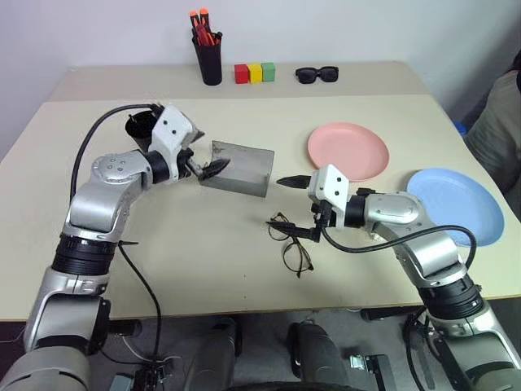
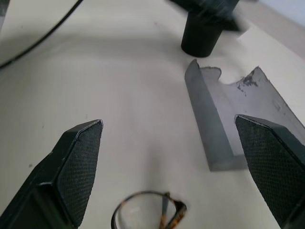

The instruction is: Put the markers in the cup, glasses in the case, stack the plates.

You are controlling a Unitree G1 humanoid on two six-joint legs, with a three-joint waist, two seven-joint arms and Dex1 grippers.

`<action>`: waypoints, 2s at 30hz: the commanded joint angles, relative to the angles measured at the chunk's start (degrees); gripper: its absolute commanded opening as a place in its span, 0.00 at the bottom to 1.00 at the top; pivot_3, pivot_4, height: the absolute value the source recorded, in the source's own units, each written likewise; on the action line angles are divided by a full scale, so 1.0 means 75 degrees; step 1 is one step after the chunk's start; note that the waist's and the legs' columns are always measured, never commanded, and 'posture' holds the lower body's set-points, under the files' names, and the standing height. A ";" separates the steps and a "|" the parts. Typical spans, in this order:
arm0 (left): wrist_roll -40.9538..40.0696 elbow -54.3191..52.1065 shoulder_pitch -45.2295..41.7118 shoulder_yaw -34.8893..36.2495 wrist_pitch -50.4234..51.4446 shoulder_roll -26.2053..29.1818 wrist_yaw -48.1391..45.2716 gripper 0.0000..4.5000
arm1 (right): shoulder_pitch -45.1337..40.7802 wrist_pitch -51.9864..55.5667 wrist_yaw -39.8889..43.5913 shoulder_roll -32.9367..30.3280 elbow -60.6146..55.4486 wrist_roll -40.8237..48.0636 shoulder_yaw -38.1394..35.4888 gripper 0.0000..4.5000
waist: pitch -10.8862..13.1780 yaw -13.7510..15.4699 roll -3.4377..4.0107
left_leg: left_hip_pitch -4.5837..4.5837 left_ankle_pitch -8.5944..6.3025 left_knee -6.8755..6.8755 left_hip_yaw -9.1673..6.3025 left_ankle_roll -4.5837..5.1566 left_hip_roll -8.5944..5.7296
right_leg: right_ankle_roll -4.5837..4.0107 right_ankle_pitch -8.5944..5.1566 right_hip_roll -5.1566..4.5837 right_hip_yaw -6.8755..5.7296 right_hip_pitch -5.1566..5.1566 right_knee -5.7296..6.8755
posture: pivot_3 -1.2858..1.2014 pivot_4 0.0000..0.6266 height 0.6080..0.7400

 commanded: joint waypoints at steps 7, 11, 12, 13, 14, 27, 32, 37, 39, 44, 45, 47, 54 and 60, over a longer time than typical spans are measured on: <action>0.1033 0.2846 -0.1587 -0.1143 -0.1007 -0.0440 -0.2023 0.99 | 0.0523 0.0231 0.0122 -0.0518 -0.0756 0.0216 -0.0482 1.00 | 0.0001 0.0049 -0.0002 | -0.0007 -0.0001 0.0004 -0.0002 0.0003 -0.0003 | 0.0002 0.0000 -0.0011 -0.0002 0.0001 -0.0005 | 0.52 0.24 1.00; 0.1547 0.4036 -0.2111 -0.1343 -0.1620 -0.0719 -0.2297 0.99 | 0.0714 0.0364 -0.0016 -0.0539 -0.0981 0.0241 -0.0609 1.00 | 0.0001 -0.0005 -0.0002 | -0.0006 -0.0004 0.0002 0.0001 0.0008 -0.0001 | 0.0004 0.0000 -0.0012 -0.0002 -0.0003 -0.0004 | 0.52 0.24 1.00; 0.1613 0.4246 -0.2196 -0.1368 -0.1717 -0.0762 -0.2434 0.99 | 0.0767 0.0383 -0.0045 -0.0548 -0.1031 0.0239 -0.0633 1.00 | 0.0001 -0.0007 -0.0002 | -0.0007 -0.0004 0.0002 0.0001 0.0009 -0.0001 | 0.0004 0.0000 -0.0012 -0.0002 -0.0004 -0.0001 | 0.52 0.24 1.00; 0.1652 0.4416 -0.2263 -0.1384 -0.1772 -0.0796 -0.2609 0.99 | 0.0831 0.0394 -0.0074 -0.0563 -0.1083 0.0233 -0.0658 1.00 | 0.0001 -0.0015 -0.0002 | -0.0007 -0.0004 0.0002 0.0002 0.0009 -0.0001 | 0.0004 0.0000 -0.0011 -0.0002 -0.0005 -0.0001 | 0.52 0.24 1.00; 0.1687 0.4564 -0.2317 -0.1410 -0.1802 -0.0814 -0.2835 0.94 | 0.0899 0.0405 -0.0106 -0.0579 -0.1140 0.0230 -0.0685 1.00 | 0.0001 -0.0011 -0.0002 | -0.0007 -0.0004 0.0002 0.0001 0.0009 0.0000 | 0.0004 0.0000 -0.0011 -0.0002 -0.0006 0.0000 | 0.52 0.24 1.00; 0.1831 0.4238 -0.1909 -0.1131 -0.2292 -0.0632 -0.3743 0.01 | 0.1052 0.0249 -0.0160 -0.0604 -0.1044 0.0201 -0.0718 1.00 | 0.0001 0.0013 -0.0002 | -0.0009 -0.0005 0.0005 -0.0012 0.0010 0.0001 | 0.0005 0.0000 -0.0018 -0.0002 -0.0003 -0.0001 | 0.52 0.24 1.00; 0.1225 0.2289 -0.0985 -0.0879 -0.1471 -0.0196 -0.4402 0.01 | 0.1063 0.0210 -0.0007 -0.0656 -0.0905 0.0220 -0.0664 1.00 | 0.0002 -0.0008 -0.0001 | -0.0009 -0.0005 0.0004 -0.0025 0.0011 0.0006 | 0.0004 0.0000 -0.0018 -0.0002 -0.0005 0.0001 | 0.52 0.24 1.00; 0.0860 0.0191 0.0159 -0.0857 -0.0723 0.0671 -0.4857 0.01 | 0.1039 0.0361 0.0186 -0.0759 -0.0812 0.0292 -0.0635 1.00 | 0.0003 -0.0017 0.0002 | -0.0007 -0.0005 0.0002 -0.0026 0.0011 0.0017 | 0.0002 -0.0001 -0.0019 0.0000 -0.0004 0.0001 | 0.52 0.24 1.00; 0.0776 -0.0315 0.0476 -0.0822 -0.0585 0.0949 -0.4919 0.01 | 0.1028 0.0483 0.0243 -0.0792 -0.0793 0.0335 -0.0626 1.00 | 0.0004 -0.0010 0.0003 | -0.0007 -0.0005 0.0002 -0.0028 0.0010 0.0019 | 0.0000 -0.0002 -0.0019 0.0000 -0.0004 0.0001 | 0.52 0.24 1.00; 0.0738 -0.0843 0.0919 -0.0881 -0.0488 0.1403 -0.5046 0.01 | 0.1016 0.1318 0.0063 -0.0897 -0.0713 0.0260 -0.0478 1.00 | 0.0004 0.0034 0.0003 | -0.0008 -0.0005 0.0004 -0.0029 0.0010 0.0015 | -0.0023 -0.0015 -0.0025 0.0000 -0.0001 -0.0005 | 0.52 0.24 1.00; 0.0741 -0.0817 0.0926 -0.0877 -0.0491 0.1383 -0.4985 0.01 | 0.0992 0.1568 -0.0014 -0.0868 -0.0702 0.0319 -0.0494 1.00 | 0.0004 0.0030 0.0003 | -0.0008 -0.0006 0.0004 -0.0029 0.0011 0.0014 | -0.0024 -0.0015 -0.0026 0.0000 -0.0001 -0.0006 | 0.52 0.24 1.00; 0.0666 -0.0768 0.0890 -0.0823 -0.0454 0.1278 -0.4893 0.13 | 0.0897 0.2063 -0.0156 -0.0764 -0.0665 0.0515 -0.0578 1.00 | 0.0004 0.0028 0.0003 | -0.0008 -0.0006 0.0004 -0.0029 0.0011 0.0015 | -0.0025 -0.0016 -0.0026 0.0000 -0.0003 -0.0004 | 0.52 0.24 1.00; 0.0685 -0.0666 0.0809 -0.0449 -0.1107 0.0786 -0.3900 0.64 | 0.0695 0.3727 -0.0583 -0.0593 -0.0777 0.1331 -0.0996 1.00 | 0.0004 0.0023 0.0003 | -0.0008 -0.0006 0.0004 -0.0029 0.0011 0.0016 | -0.0023 -0.0015 -0.0026 0.0000 -0.0003 -0.0004 | 0.52 0.24 1.00; 0.0081 -0.1343 0.1336 0.0320 -0.1230 0.0751 -0.3539 0.64 | 0.0483 0.5244 -0.1240 -0.0155 -0.0881 0.2105 -0.1372 1.00 | 0.0003 -0.0010 0.0003 | -0.0008 -0.0006 0.0003 -0.0029 0.0011 0.0016 | -0.0015 -0.0011 -0.0026 0.0000 -0.0005 -0.0003 | 0.52 0.24 1.00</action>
